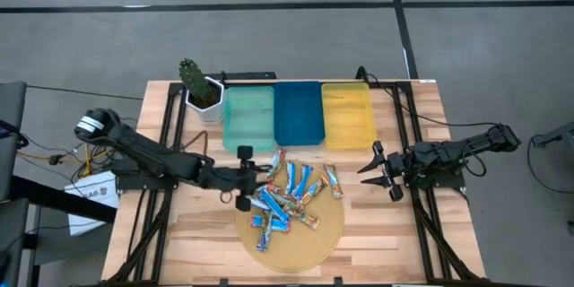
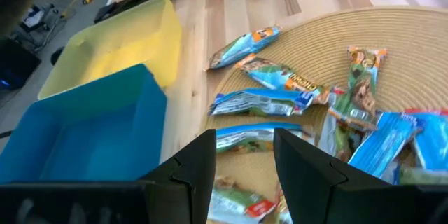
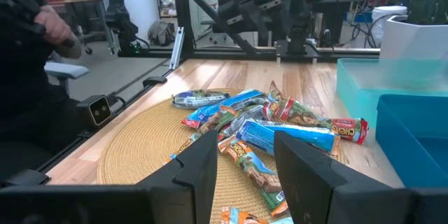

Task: Pick and place Granola Bars by type
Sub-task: Put the red granola bar into the green bin

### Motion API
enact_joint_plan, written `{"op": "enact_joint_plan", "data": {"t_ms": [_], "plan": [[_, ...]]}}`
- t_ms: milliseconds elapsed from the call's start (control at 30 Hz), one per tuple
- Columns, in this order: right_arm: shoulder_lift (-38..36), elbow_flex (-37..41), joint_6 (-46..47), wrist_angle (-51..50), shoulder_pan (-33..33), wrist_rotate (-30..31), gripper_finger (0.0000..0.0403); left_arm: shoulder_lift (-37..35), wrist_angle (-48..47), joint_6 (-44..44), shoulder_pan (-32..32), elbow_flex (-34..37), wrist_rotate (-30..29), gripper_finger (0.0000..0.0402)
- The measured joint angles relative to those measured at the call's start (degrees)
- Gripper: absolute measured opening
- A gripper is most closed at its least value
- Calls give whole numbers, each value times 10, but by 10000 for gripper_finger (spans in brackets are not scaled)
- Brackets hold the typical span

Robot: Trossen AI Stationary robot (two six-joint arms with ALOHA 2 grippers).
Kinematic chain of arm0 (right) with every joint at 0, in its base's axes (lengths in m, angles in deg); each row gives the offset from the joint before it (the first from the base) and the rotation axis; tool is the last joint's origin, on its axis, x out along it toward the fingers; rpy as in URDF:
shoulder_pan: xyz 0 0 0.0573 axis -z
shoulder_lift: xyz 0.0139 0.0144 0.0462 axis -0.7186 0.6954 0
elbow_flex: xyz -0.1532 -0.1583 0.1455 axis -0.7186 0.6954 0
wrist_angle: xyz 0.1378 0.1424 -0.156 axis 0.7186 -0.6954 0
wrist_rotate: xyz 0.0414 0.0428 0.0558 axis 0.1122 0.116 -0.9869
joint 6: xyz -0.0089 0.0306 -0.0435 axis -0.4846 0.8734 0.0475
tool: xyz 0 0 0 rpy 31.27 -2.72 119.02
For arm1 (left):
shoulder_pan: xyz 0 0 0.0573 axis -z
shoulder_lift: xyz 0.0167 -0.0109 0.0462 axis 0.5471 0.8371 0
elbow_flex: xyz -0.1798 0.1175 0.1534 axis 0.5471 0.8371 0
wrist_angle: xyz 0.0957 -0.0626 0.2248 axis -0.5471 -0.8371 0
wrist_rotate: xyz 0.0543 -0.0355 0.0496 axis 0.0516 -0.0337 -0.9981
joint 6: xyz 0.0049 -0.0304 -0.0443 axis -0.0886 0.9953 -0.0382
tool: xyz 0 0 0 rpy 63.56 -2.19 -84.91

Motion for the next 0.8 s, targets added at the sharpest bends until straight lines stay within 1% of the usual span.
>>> {"op": "enact_joint_plan", "data": {"t_ms": [167, 300, 467, 600, 700, 800], "plan": [[0, 0, 0, 0, 0, 0, 133, 59, 0, 55, 15, -35, -34, 137], [0, 0, 0, 0, 0, 0, 134, 86, 1, 76, 17, -47, -55, 137], [0, 0, 0, 0, 0, 0, 133, 89, 12, 78, 16, -48, -74, 137], [0, 0, 0, 0, 0, 0, 134, 89, 11, 87, 15, -48, -75, 137], [0, 0, 0, 0, 0, 0, 133, 89, 3, 110, 5, -48, -73, 137], [0, 0, 0, 0, 0, 0, 133, 91, -16, 157, -18, -48, -72, 137]]}}
